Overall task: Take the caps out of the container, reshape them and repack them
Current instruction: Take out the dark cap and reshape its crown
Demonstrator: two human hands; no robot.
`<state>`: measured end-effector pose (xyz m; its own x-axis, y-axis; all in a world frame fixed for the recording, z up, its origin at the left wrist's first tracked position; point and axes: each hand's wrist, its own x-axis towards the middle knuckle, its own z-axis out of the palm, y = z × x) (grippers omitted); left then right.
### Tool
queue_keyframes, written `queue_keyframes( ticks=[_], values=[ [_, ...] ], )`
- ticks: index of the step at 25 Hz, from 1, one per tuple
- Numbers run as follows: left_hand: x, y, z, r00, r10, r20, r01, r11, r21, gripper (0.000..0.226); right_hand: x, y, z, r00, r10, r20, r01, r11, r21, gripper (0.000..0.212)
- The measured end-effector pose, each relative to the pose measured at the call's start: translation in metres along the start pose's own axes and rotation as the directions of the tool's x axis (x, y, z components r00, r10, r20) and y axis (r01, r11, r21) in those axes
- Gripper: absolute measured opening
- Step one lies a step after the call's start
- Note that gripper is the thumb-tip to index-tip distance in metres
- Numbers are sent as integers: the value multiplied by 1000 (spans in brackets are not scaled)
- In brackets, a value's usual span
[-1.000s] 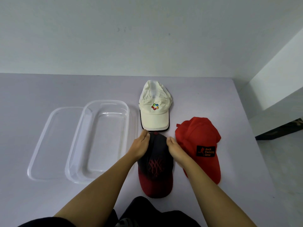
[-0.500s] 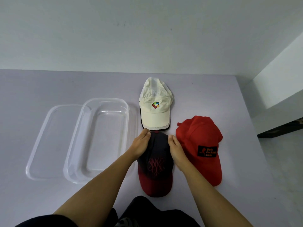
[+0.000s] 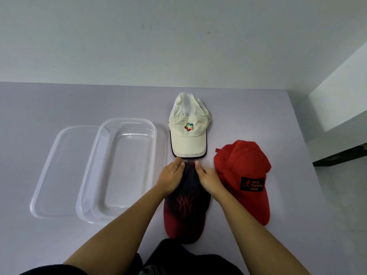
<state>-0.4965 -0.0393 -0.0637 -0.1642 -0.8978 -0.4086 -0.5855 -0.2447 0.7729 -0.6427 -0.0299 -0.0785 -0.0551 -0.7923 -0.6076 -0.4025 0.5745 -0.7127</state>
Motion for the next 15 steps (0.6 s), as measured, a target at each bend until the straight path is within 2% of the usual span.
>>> queue_keyframes(
  ticks=[3,6,9,10,12,15],
  values=[
    [-2,1,-1,999,13,-46,-9,997,73,28,1,7,2,994,105,-44,-101,991,88,71],
    [-2,0,-7,997,11,-78,0,990,142,35,2,5,2,980,198,-2,-194,965,176,86],
    [0,5,-10,996,-19,-87,20,1000,14,42,1,-8,-5,981,193,22,-194,974,120,120],
    [0,8,-10,996,-3,-90,3,1000,0,48,1,-12,-8,978,200,61,-205,972,114,123],
    [-1,13,-9,994,53,-94,-51,998,23,55,-1,-21,-13,966,179,186,-207,968,142,107],
    [-2,12,-9,988,94,-120,-92,995,29,60,-7,-19,-21,902,24,431,-141,960,242,82]
  ],
)
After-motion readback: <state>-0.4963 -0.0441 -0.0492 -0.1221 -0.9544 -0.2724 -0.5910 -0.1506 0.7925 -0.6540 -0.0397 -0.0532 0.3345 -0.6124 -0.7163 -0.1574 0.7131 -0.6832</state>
